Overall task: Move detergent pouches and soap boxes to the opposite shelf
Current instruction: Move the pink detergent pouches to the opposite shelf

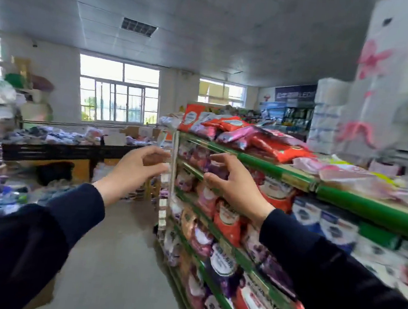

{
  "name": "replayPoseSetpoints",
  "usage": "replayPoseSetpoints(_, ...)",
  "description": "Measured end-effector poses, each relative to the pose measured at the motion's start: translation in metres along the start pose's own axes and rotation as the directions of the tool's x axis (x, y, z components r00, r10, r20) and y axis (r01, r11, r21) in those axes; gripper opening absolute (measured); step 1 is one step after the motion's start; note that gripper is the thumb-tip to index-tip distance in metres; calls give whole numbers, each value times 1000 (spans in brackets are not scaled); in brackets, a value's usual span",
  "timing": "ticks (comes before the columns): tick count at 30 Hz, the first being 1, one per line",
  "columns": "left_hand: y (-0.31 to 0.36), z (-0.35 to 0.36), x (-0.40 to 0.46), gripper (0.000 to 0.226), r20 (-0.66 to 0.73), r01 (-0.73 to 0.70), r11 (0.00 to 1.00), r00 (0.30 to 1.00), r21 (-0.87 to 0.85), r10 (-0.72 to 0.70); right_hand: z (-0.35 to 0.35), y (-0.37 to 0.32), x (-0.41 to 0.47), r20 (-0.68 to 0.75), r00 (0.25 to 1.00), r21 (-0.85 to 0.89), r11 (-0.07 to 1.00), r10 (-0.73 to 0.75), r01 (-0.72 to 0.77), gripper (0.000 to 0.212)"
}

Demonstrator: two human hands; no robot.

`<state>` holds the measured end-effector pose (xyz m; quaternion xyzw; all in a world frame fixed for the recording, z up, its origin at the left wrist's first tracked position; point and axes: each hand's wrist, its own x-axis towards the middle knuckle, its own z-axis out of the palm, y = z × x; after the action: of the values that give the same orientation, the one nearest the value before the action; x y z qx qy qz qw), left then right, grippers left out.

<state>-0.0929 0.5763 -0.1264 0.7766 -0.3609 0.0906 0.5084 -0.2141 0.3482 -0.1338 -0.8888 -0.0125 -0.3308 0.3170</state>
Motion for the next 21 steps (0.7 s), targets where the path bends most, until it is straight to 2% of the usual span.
replayPoseSetpoints(6,70,139,45,26,160,-91,988,981,-125,111,-121,70,-35,-62,995,-200,976,80,-91,50)
replayPoseSetpoints(13,140,274,69,24,291,-157,955,929,-252,229,-231,130,-75,-96,980,-326,924,177,-199,49)
replayPoseSetpoints(21,190,353,98,28,353,-221,928,878,-300,323,-295,159,-95,-160,960,-320,908,229,-270,52)
